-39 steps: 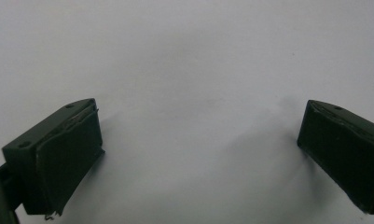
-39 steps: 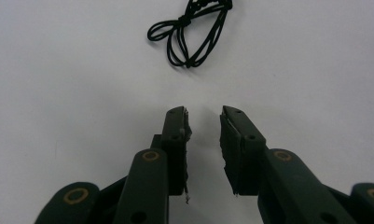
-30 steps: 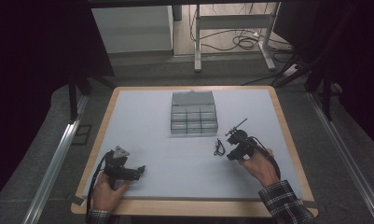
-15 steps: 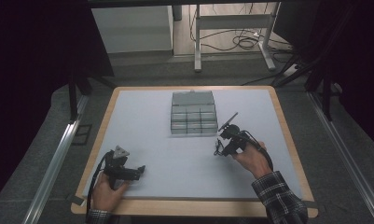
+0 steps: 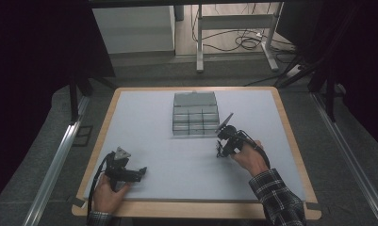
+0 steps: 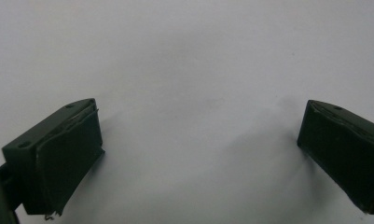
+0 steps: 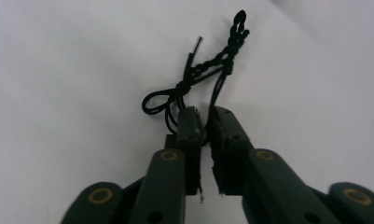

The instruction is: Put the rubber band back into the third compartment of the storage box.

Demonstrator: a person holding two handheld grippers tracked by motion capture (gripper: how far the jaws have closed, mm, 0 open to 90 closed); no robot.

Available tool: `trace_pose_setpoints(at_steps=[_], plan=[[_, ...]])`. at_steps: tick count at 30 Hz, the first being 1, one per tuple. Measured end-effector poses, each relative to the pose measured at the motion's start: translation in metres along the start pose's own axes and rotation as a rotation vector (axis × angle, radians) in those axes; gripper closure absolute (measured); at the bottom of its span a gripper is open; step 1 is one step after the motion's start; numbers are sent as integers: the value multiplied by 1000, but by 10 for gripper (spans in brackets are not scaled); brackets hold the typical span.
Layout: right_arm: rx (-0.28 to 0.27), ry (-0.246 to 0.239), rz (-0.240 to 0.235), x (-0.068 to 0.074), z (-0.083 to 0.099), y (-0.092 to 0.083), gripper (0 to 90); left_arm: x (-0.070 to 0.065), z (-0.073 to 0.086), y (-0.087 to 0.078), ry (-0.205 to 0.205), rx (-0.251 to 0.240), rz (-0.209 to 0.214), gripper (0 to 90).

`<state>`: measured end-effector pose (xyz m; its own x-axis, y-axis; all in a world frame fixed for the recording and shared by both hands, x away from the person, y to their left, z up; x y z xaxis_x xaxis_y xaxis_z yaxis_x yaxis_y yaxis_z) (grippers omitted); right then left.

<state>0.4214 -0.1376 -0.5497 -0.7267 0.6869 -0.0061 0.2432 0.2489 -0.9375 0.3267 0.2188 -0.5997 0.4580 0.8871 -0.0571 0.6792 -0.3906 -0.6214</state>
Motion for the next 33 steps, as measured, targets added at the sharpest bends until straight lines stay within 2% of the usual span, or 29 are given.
trace_pose_setpoints(at_steps=[1,6,11,19,33], plan=[[9,-1,-10,1,0,1,865,0,0,0,0,0,0,0],[18,12,-17,1,-1,1,880,0,0,0,0,0,0,0],[3,30,-29,0,0,-3,884,0,0,0,0,0,0,0],[-33,78,-47,-4,-2,-20,883,0,0,0,0,0,0,0],[-71,99,-42,-12,-11,-47,880,0,0,0,0,0,0,0]])
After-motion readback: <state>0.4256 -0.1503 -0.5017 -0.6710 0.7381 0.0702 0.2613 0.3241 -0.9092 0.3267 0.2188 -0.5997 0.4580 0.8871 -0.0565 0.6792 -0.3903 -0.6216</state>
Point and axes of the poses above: each handheld gripper's, and its own axes: y roughly forward along the jaws, z roughly out of its underside, x roughly to its left, the point moved 6 cm from there along y, roughly forward along the jaws, and after that the axes turned 8 degrees about -x, right-handed, at the moved point
